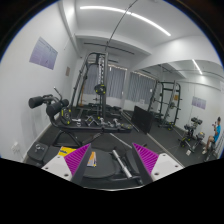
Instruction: Fold towel
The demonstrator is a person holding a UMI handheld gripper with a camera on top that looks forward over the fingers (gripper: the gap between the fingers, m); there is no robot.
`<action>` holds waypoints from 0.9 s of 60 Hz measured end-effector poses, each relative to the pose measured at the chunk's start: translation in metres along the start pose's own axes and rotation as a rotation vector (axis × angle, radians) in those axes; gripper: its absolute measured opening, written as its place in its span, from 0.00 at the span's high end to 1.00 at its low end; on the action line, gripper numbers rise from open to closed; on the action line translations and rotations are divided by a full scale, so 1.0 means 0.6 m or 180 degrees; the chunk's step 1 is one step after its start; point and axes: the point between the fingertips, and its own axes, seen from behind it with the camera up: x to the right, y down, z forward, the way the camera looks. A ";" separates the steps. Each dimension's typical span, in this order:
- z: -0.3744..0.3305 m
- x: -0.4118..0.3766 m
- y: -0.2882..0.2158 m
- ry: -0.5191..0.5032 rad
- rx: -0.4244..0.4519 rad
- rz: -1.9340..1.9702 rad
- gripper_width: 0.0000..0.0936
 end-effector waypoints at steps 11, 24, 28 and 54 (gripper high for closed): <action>0.014 -0.043 0.017 -0.0120 -0.0041 0.0051 0.09; 0.046 -0.110 0.046 -0.0300 -0.0164 0.0135 0.09; 0.033 -0.129 0.057 -0.0346 -0.0191 0.0146 0.09; 0.082 -0.350 0.126 -0.0770 -0.0361 0.0187 0.09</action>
